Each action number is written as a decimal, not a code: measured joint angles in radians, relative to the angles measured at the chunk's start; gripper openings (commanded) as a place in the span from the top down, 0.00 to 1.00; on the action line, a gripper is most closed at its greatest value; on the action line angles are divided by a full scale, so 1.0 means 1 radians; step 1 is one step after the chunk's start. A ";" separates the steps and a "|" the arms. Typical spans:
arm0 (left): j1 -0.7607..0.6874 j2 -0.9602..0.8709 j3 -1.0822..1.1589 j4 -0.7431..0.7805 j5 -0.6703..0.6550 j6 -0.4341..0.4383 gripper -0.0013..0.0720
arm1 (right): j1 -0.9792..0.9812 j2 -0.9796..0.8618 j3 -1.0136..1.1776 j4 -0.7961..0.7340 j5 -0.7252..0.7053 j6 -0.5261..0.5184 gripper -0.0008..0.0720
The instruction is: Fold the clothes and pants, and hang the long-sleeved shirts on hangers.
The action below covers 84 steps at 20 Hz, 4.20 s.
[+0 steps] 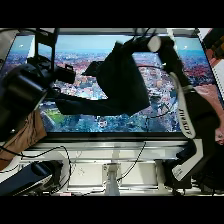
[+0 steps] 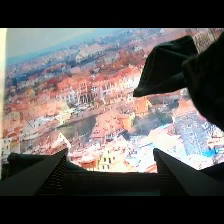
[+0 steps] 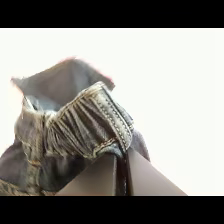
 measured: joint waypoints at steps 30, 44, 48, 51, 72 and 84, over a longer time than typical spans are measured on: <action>-0.104 -0.078 -0.511 -0.753 0.597 0.008 0.40 | -0.675 0.274 -0.056 -0.346 0.470 0.654 0.94; -0.082 -0.269 -0.505 -0.771 0.994 -0.236 0.39 | -0.708 0.349 -0.040 -0.561 0.744 0.697 0.94; 0.051 -0.300 -0.502 -0.774 1.039 -0.269 0.39 | -0.709 0.349 -0.069 -0.600 0.760 0.655 0.94; 0.168 -0.307 -0.502 -0.776 0.983 -0.274 0.26 | -0.709 0.349 -0.141 -0.623 0.761 0.642 0.94; 0.303 -0.344 -0.420 -0.600 0.822 -0.265 0.04 | -0.709 0.353 -0.357 -0.472 0.679 0.436 0.14; 0.312 -0.422 -0.398 -0.596 0.787 -0.266 0.01 | -0.708 0.353 -0.358 0.035 0.579 0.280 0.14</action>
